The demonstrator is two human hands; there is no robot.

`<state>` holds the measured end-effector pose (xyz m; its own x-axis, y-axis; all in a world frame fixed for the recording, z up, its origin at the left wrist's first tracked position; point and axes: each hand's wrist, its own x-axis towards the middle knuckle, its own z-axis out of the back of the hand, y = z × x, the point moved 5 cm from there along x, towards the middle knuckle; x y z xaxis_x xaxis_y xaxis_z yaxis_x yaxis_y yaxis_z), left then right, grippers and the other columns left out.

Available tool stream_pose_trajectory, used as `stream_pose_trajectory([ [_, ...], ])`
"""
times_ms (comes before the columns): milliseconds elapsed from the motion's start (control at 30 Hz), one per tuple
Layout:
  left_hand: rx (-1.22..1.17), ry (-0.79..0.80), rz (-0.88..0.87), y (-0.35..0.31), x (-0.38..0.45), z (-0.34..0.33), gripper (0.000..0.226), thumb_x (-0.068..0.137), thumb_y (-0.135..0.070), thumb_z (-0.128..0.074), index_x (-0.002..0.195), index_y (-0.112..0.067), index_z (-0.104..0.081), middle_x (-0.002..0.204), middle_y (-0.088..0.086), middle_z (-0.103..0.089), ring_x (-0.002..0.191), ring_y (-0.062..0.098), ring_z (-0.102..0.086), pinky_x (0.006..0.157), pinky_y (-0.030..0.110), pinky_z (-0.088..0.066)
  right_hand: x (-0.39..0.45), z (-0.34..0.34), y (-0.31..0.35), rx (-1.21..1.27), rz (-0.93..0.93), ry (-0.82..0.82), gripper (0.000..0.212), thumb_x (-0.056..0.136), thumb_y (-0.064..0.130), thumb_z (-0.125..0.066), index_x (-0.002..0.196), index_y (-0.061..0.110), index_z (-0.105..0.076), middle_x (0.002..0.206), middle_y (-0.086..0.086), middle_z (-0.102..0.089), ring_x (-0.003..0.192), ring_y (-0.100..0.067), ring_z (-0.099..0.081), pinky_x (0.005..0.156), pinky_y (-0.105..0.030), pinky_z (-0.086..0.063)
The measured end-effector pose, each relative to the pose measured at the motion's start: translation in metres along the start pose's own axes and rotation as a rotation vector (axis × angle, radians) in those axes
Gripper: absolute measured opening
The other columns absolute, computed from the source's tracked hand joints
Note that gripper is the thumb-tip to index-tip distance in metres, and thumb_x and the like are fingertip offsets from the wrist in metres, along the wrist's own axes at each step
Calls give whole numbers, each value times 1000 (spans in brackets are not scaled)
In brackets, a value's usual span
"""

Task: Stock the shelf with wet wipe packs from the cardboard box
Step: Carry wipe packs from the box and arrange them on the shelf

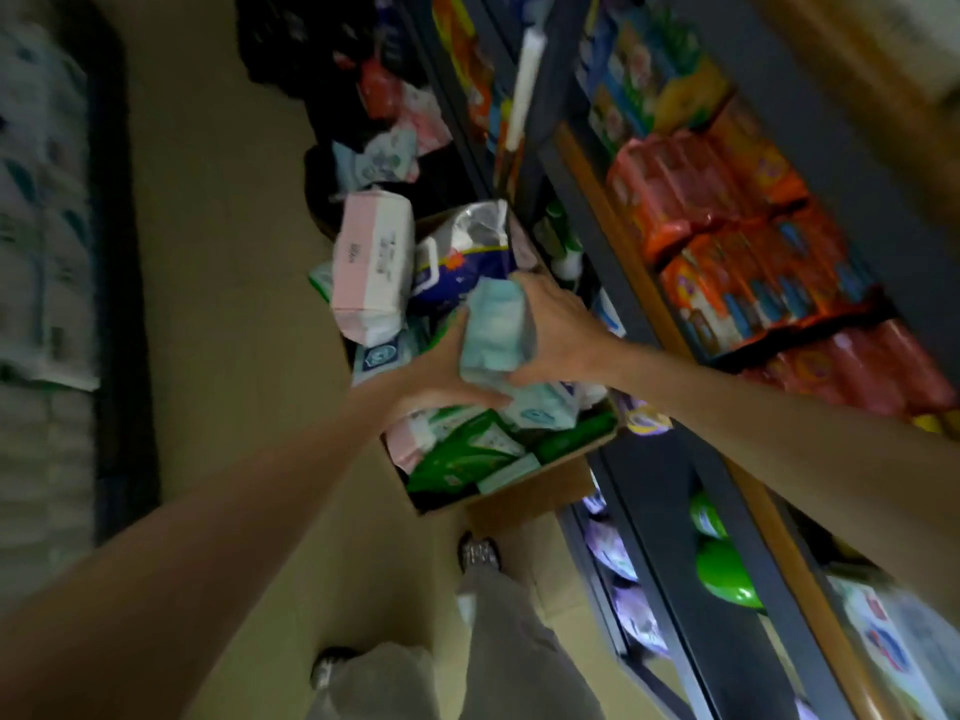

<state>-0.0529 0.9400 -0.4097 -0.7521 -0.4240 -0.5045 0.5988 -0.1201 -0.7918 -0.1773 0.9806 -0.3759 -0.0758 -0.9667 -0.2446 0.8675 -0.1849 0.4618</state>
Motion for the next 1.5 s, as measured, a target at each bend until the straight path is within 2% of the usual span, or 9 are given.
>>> stream_pose_trajectory([
  [167,-244,-495,-155,-22,-85,126,124,57,-9,-84,146,-7,2,136,2,-38,120,8,-43,98,25,-47,54,68,140,48,172,-157,108,54,33,-83,141,13,-22,130,-11,-35,122,-29,-37,94,-39,-37],
  [333,-367,-891,-213,-19,-216,223,92,75,-4,-74,144,-12,-13,126,-12,-44,93,-18,-49,67,-1,-45,80,126,301,378,136,-340,98,57,36,-82,138,19,-28,132,-8,-38,122,-25,-42,102,-40,-37],
  [467,-316,-1106,-262,-7,-341,273,99,56,-23,-86,128,-24,-19,126,-6,-43,115,2,-50,95,24,-45,68,127,447,705,246,-239,95,59,43,-81,136,21,-30,130,-5,-41,118,-22,-45,100,-38,-43],
  [633,-488,-1343,-227,35,-536,314,89,60,-20,-85,133,-12,-36,125,7,-60,103,21,-64,82,37,-55,16,111,617,1026,494,76,38,82,38,-65,112,19,-52,88,4,-58,71,-8,-57,50,-13,-45],
  [700,-584,-1418,-240,49,-611,320,86,57,-21,-84,131,-10,-43,121,12,-64,96,25,-67,78,39,-56,-2,112,667,911,669,37,16,91,18,-55,107,15,-56,88,-1,-62,70,-12,-58,55,-17,-43],
  [867,-549,-1616,-270,48,-766,314,59,72,-16,-72,127,-10,-50,107,8,-69,81,18,-71,67,31,-60,-83,91,785,-229,1405,-609,85,82,-3,-54,149,24,-8,156,-3,-15,141,-26,-21,112,-41,-25],
  [1033,-418,-1770,-293,40,-860,288,70,59,-15,-80,122,-11,-51,110,9,-70,95,24,-69,73,32,-59,-142,57,873,-107,1604,-692,90,81,4,-63,150,18,-7,157,-12,-3,144,-31,-13,114,-44,-22],
  [1367,-319,-2212,-352,42,-964,266,63,64,-24,-73,121,-17,-48,106,2,-68,87,15,-70,62,26,-59,-176,40,994,728,1473,451,39,89,15,-58,127,12,-47,122,-5,-58,110,-21,-58,96,-41,-49],
  [1500,-251,-2385,-448,50,-999,279,72,61,-23,-76,125,-13,-46,113,5,-66,98,20,-68,75,33,-59,-195,26,1026,548,1683,349,77,73,35,-75,137,19,-34,126,3,-48,113,-13,-50,95,-32,-48],
])
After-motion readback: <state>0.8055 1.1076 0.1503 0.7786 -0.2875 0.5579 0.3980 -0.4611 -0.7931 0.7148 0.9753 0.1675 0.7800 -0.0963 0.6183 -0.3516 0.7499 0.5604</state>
